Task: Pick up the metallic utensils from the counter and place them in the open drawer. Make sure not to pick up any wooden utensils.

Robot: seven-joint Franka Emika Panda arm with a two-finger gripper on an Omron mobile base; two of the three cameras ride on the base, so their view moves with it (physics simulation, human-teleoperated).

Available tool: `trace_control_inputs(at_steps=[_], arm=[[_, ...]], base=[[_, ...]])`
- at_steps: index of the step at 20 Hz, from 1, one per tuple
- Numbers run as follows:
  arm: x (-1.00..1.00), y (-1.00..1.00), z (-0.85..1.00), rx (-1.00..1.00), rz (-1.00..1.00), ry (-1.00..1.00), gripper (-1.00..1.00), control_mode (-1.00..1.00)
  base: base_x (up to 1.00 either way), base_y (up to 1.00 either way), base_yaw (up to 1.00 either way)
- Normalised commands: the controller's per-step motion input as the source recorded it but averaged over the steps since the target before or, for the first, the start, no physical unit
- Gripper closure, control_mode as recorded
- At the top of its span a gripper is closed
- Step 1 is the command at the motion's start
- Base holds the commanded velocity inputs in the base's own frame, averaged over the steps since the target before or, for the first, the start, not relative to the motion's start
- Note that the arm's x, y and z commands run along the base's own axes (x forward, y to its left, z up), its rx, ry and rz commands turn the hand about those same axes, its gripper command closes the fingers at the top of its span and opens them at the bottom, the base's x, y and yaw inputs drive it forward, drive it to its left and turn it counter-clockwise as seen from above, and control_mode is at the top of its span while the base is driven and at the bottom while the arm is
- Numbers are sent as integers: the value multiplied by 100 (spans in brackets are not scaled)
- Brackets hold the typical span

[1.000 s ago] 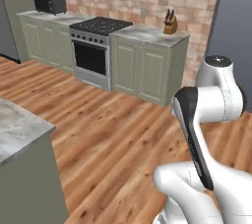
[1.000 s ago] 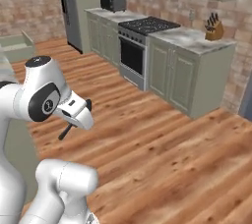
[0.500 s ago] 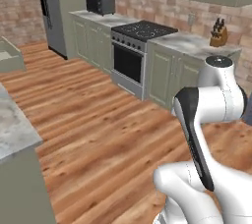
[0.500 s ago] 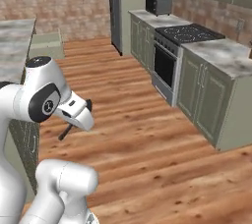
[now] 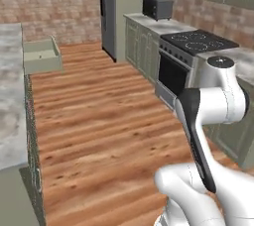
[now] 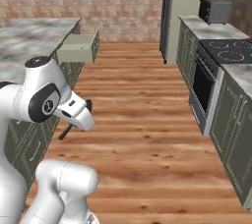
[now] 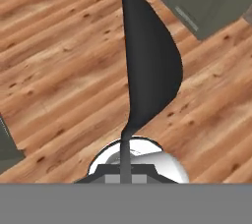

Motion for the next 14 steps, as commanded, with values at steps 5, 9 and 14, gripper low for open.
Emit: trace_control_inputs(at_steps=[5,9,14], arm=[[0,0,0,0,0,0,100,100],[0,0,0,0,0,0,100,100],[0,0,0,0,0,0,100,100]], base=[[100,-79,43],[100,-64,43],[100,-32,38]])
